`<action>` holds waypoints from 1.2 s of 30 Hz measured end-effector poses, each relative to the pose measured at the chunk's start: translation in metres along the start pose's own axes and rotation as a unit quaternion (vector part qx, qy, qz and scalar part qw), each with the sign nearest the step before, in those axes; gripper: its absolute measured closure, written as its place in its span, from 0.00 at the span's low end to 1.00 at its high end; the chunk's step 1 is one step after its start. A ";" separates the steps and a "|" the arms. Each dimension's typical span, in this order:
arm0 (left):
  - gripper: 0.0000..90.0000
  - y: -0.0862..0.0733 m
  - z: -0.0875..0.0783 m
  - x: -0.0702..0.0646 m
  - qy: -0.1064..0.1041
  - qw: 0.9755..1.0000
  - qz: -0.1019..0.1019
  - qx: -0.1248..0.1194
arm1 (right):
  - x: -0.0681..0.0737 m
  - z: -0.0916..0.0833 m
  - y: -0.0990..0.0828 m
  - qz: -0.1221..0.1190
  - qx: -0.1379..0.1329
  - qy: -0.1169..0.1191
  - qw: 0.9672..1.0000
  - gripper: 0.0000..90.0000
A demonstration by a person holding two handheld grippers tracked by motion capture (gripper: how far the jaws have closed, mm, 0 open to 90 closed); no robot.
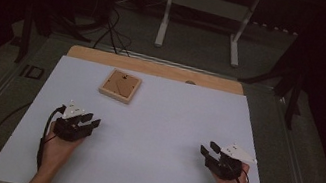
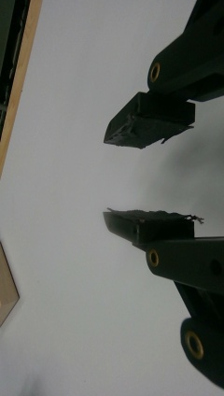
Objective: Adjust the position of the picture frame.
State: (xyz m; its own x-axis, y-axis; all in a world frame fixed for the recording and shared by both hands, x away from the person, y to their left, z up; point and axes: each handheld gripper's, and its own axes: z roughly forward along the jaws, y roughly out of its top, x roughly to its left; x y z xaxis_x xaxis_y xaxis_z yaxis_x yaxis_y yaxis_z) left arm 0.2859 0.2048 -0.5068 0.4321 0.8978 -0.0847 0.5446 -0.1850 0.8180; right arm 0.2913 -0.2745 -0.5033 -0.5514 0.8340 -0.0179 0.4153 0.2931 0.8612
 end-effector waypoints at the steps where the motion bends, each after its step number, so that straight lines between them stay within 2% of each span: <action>1: 0.68 0.000 0.000 0.000 0.000 1.000 0.000 0.000 | 0.000 0.000 0.000 0.000 0.000 0.000 1.000 0.62; 6: 0.67 0.001 -0.001 -0.002 0.000 1.000 0.009 -0.001 | 0.001 0.000 0.000 0.001 0.002 -0.001 1.000 0.61; 13: 0.70 0.001 -0.004 -0.001 -0.005 1.000 0.005 -0.003 | 0.001 0.000 0.000 0.001 0.006 -0.001 1.000 0.59; 17: 0.78 0.001 -0.005 -0.002 0.004 1.000 0.010 0.006 | 0.000 0.000 0.000 0.001 0.005 -0.001 1.000 0.59; 23: 0.99 0.002 -0.007 -0.003 0.001 1.000 0.022 0.004 | -0.001 -0.002 -0.001 0.008 0.002 -0.004 1.000 0.59; 31: 0.99 0.012 -0.007 -0.004 0.006 0.999 0.037 0.003 | -0.001 -0.002 -0.001 0.010 0.002 -0.006 1.000 0.59; 36: 0.99 0.017 -0.008 -0.004 0.011 0.999 0.036 -0.006 | -0.002 -0.003 -0.001 0.013 0.002 -0.007 1.000 0.59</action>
State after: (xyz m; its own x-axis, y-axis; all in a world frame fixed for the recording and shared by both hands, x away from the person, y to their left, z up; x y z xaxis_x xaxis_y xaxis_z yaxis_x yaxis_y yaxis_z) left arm 0.2875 0.2010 -0.4884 0.4542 0.8908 -0.0128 0.5043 -0.2452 0.8280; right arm 0.2897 -0.2774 -0.5028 -0.5299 0.8480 -0.0027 0.4330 0.2733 0.8590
